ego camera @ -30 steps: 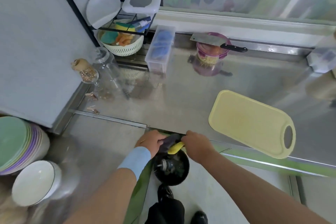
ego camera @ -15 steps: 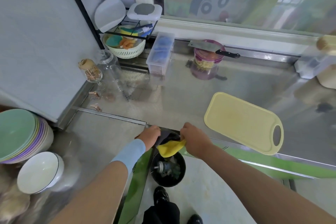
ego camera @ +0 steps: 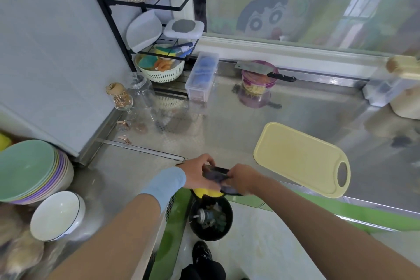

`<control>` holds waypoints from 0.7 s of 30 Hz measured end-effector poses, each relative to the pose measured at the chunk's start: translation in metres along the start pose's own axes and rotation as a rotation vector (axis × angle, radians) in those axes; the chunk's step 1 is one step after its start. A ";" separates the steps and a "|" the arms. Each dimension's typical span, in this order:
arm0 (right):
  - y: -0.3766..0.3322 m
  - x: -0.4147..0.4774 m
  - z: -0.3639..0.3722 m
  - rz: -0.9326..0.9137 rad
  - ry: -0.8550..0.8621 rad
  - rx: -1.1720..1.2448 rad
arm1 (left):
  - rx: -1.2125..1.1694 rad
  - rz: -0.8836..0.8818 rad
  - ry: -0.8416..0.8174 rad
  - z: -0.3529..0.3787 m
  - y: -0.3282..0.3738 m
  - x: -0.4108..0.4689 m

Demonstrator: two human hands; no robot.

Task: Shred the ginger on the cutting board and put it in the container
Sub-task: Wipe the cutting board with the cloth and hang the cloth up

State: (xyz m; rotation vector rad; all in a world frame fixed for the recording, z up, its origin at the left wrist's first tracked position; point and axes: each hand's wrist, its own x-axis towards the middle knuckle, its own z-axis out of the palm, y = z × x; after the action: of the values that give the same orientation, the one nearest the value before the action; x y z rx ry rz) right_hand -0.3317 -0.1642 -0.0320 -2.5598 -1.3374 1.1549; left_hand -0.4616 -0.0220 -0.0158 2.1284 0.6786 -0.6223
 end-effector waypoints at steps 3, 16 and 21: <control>0.003 -0.001 -0.003 -0.009 0.096 -0.002 | 0.165 -0.037 -0.018 0.001 -0.007 0.001; 0.009 -0.010 -0.001 -0.127 0.256 0.504 | -0.327 -0.123 0.191 -0.016 0.019 0.007; 0.012 -0.010 -0.008 -0.067 0.390 0.588 | -0.077 -0.101 0.191 -0.021 0.012 0.007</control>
State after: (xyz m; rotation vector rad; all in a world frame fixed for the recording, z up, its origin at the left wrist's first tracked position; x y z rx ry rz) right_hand -0.3218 -0.1764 -0.0247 -2.1390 -0.8312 0.8161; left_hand -0.4445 -0.0097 -0.0025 2.1091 0.9051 -0.4416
